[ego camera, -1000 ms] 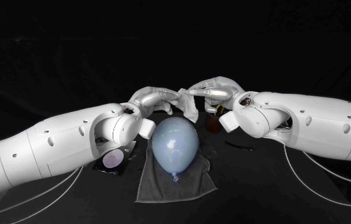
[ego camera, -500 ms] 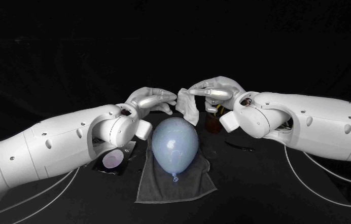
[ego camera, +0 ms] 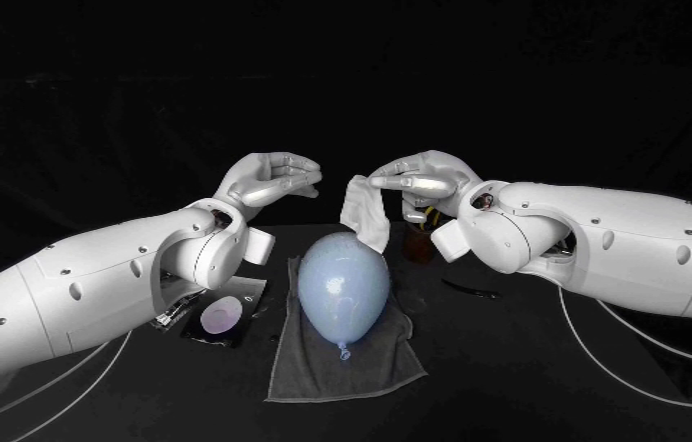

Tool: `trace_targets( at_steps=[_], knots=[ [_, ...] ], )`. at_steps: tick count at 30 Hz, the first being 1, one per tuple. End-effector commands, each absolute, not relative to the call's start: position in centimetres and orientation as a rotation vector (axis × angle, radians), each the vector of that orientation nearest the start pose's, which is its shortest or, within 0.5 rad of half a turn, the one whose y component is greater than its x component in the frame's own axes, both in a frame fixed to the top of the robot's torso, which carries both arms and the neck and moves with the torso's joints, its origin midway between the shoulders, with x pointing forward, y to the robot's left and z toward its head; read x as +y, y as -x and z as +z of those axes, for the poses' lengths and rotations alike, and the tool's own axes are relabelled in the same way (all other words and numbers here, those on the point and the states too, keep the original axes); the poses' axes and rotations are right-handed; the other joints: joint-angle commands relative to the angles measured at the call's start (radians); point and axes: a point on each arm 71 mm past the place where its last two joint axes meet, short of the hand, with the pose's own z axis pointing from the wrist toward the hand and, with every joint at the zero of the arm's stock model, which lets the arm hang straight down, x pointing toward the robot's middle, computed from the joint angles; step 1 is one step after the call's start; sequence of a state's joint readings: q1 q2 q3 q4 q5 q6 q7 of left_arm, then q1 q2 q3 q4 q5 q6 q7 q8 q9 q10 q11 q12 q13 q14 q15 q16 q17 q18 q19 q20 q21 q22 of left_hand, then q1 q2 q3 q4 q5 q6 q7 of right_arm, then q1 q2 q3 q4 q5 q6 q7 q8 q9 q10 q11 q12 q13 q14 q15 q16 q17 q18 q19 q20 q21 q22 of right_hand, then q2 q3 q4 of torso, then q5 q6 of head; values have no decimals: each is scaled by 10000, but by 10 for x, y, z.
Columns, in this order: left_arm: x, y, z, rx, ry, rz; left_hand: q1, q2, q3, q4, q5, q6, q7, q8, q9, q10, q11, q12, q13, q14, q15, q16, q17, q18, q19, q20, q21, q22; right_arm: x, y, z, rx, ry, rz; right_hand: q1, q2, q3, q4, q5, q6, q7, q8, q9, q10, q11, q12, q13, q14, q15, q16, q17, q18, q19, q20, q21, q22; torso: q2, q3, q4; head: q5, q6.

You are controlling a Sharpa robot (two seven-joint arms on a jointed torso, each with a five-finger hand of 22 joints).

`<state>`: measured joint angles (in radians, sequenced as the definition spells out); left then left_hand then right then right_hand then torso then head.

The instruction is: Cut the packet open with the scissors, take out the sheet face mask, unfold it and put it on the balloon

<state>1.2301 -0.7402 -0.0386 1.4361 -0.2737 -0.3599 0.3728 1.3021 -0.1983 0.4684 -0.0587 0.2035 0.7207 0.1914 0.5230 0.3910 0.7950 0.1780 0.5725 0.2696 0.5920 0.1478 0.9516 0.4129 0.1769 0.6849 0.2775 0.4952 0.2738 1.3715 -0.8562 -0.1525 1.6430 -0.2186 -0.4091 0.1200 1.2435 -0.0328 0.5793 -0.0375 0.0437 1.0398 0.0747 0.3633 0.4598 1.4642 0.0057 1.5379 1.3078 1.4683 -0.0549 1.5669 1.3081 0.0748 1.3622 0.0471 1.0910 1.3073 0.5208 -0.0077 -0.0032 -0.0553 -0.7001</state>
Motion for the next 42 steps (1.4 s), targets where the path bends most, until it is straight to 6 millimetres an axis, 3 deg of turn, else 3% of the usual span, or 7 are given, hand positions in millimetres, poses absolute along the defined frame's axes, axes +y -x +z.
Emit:
trace_targets(
  at_steps=[1,5,8,11,15,26,42],
  knots=[
    [175,-508,-155,13716,6224,-14816,197,27,-51,27,-52,-231,426,90,-161,-322,97,9,-203,-427,109,28,-178,-9,30,94,-552,-371,-182,-478,-142,16650,-8579,13376,-2,138,30,-26,50,47,-5,68,287,929,-69,60,2428,1025,-64,39,2627,200,57,9,35,821,1,-6,0,26,-6],
    [170,-510,-155,13886,5647,-14777,219,-21,-193,112,-191,-449,552,44,-473,-607,241,-121,-537,-1000,272,-28,-441,-137,-29,117,-1180,-774,-180,-478,-142,16683,-8537,13424,-2,138,30,-26,50,47,-5,68,287,929,-69,60,2428,1025,-64,39,2627,200,57,9,35,821,-2,2,3,44,-23],
    [163,-511,-157,14164,5223,-14827,226,-44,-701,267,-650,-541,680,-50,-830,-902,390,-423,-1018,-1614,468,-313,-885,-461,-342,127,-2032,-1289,-178,-477,-142,16716,-8486,13472,-2,138,30,-26,50,47,-5,68,287,929,-69,60,2428,1025,-64,39,2627,200,57,9,35,821,-3,8,1,53,-21],
    [157,-511,-157,14354,4908,-14893,361,87,-1141,365,-1127,-455,664,-31,-1054,-805,382,-504,-1331,-1573,473,-457,-1222,-599,-356,129,-2508,-1598,-177,-476,-142,16749,-8447,13516,-2,138,30,-26,50,47,-5,68,287,929,-69,60,2428,1025,-64,39,2627,200,57,9,35,821,-4,12,-5,72,-9],
    [148,-511,-158,14506,4375,-14889,748,370,-1433,357,-1319,-50,490,8,-1362,-357,232,-652,-1749,-963,349,-1011,-1806,-654,-167,128,-2946,-1905,-175,-475,-141,16781,-8404,13568,-2,138,30,-26,50,47,-5,68,287,929,-69,60,2428,1025,-64,39,2627,200,57,9,35,821,-6,15,-7,88,-10],
    [137,-509,-159,14891,3556,-14786,987,556,-1157,651,-1524,1658,37,-633,-2157,1264,-168,-1714,-2067,461,18,-2353,-2638,-601,337,124,-3550,-2067,-172,-475,-141,16781,-8363,13617,-2,138,30,-26,50,47,-5,68,287,929,-69,60,2428,1025,-64,39,2627,200,57,9,35,821,6,7,-7,61,-10],
    [136,-508,-159,15028,3400,-14710,1220,816,-240,917,-1544,2735,-314,-675,-2212,2639,-526,-2457,-2033,1457,-278,-2751,-2742,-411,810,111,-3717,-2032,-172,-475,-141,16762,-8361,13619,-2,138,30,-26,50,47,-5,68,287,929,-69,60,2428,1025,-64,39,2627,200,57,9,35,821,2,-1,6,68,-25]
  ],
)
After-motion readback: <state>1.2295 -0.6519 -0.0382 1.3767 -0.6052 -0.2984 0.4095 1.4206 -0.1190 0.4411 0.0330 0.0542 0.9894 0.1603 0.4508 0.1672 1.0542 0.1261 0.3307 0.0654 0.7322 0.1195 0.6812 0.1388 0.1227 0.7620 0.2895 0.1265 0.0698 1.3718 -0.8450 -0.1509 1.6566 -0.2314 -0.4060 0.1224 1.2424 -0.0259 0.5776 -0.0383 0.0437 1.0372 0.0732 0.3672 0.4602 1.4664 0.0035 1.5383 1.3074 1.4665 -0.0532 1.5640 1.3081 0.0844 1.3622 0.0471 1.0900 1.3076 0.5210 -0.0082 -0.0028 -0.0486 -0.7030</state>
